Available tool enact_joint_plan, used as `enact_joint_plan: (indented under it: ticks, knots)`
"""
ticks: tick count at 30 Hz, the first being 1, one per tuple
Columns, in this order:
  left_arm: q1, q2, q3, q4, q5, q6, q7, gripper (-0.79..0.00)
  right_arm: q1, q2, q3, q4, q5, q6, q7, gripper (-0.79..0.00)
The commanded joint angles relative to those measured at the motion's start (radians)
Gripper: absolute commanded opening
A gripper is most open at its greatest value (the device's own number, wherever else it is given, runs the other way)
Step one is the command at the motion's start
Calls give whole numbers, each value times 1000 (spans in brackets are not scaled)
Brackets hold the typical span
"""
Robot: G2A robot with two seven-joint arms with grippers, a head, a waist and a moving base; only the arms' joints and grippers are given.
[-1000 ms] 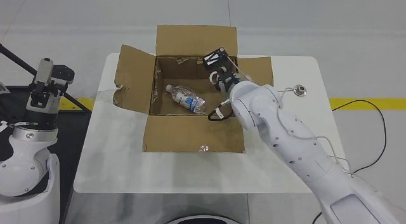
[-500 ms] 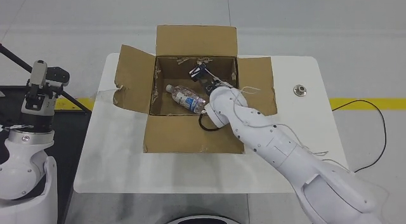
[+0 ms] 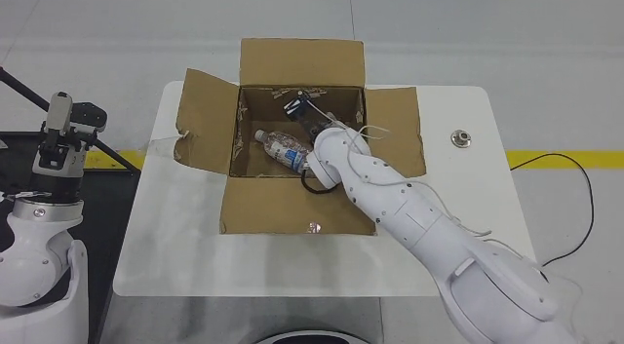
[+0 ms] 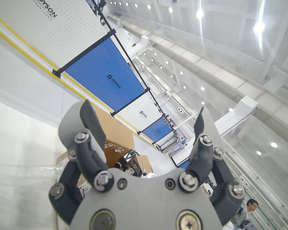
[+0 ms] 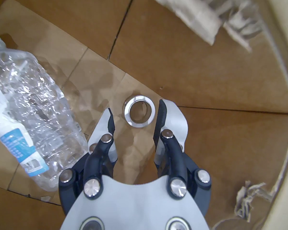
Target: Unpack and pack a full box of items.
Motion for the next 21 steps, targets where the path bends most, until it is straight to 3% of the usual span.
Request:
enact_joint_plan:
  ticks: [1,7,13,17,21]
  knots:
    - [0,0,0,0,0,0,0,0,-6,7,26,-37,3,-18,13,-397]
    - [0,0,0,0,0,0,0,0,-73,72,161,-286,-53,-78,92,-379]
    - [0,0,0,0,0,0,0,0,-275,177,457,-706,-74,-250,259,-126]
    - [0,0,0,0,0,0,0,0,-388,219,662,-896,-6,-354,319,-80]
    - [0,0,0,0,0,0,0,0,-428,240,828,-946,1,-353,301,0]
